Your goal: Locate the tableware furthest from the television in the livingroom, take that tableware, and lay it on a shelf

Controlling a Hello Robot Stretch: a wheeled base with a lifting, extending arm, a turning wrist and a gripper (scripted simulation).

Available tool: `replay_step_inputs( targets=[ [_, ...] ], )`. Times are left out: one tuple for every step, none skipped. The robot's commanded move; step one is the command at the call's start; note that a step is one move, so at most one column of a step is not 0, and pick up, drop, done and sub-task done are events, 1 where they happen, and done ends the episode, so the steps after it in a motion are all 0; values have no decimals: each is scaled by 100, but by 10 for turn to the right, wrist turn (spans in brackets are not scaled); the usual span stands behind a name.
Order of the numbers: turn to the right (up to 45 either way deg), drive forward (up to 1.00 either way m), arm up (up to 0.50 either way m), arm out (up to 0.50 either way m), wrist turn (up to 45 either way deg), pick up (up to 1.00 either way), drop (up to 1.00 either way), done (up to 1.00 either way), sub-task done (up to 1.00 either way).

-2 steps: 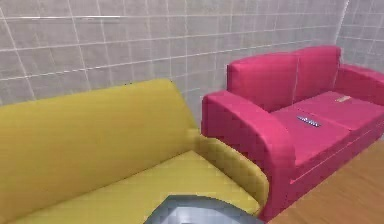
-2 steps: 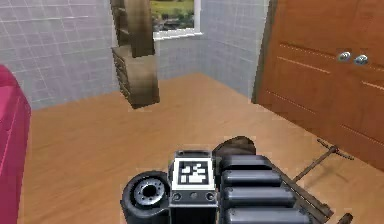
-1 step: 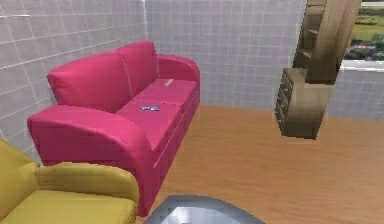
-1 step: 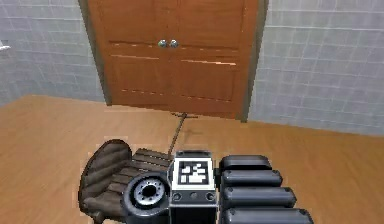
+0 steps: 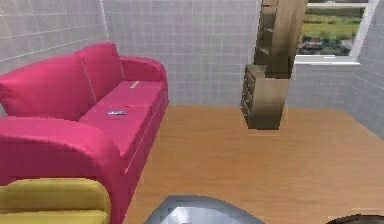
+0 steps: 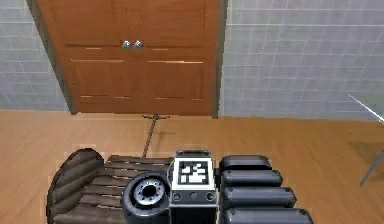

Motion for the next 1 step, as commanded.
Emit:
replay_step_inputs(
  targets=[
    [0, 75, 0, 0, 0, 0, 0, 0, 0]
  ],
)
